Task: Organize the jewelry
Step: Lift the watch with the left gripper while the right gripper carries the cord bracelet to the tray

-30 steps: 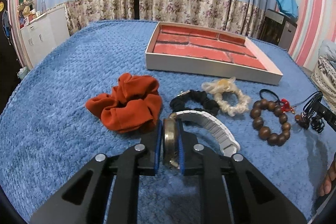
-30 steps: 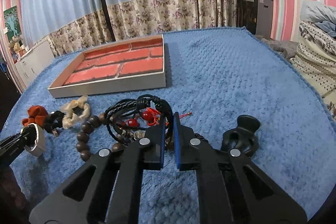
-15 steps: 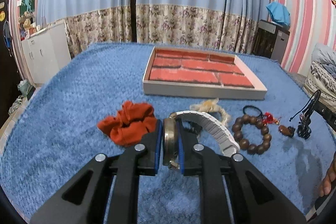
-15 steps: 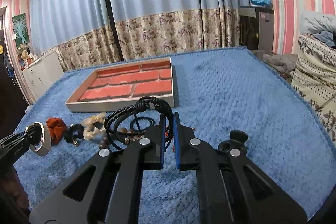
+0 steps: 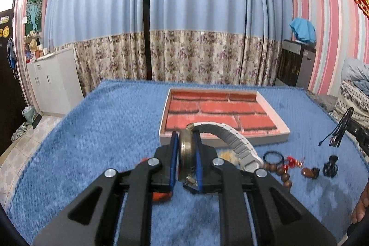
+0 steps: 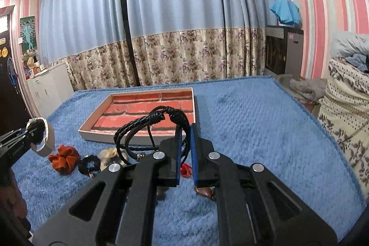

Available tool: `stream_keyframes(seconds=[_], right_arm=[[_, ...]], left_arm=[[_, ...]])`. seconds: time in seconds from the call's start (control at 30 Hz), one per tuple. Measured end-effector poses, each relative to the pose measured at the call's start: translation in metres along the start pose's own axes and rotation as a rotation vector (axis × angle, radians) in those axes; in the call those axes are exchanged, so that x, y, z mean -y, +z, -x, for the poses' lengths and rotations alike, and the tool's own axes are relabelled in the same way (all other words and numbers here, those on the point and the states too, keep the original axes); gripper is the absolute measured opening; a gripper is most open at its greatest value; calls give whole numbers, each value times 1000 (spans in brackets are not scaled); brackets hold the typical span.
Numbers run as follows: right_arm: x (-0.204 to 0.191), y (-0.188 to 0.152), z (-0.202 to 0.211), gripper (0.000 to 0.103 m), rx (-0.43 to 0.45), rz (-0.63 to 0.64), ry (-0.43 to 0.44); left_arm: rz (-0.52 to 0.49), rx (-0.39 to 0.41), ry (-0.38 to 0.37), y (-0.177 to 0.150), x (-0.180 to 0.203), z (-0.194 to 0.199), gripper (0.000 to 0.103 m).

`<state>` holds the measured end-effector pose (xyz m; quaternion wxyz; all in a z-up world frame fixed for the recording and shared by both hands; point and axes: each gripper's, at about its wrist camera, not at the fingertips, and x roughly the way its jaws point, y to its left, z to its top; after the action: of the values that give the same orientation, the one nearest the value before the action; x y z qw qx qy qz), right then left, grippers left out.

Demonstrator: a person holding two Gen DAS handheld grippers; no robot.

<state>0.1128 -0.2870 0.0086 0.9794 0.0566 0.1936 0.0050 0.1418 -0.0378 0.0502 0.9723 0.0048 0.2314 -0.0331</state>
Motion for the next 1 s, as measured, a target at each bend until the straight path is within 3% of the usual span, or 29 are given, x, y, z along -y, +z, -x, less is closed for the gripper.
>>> stream_keyframes(seconds=[0.23,0.33,0.53,1.0], right_arm=[[-6,23,-17,7,11,3,31],[-9,33,-28,7,10,13,36],[-14,54,-52,7,-16,29,72],[-26,67,-109,7,-46,54,40]], left_arm=[[-13,53,-3,31,-3,-10,14],[-12,40,-57,40,-4,-20,14],[-29,22,-55,55,-3,-46,14],[-29,-10,-28,65,-6,-100,14]])
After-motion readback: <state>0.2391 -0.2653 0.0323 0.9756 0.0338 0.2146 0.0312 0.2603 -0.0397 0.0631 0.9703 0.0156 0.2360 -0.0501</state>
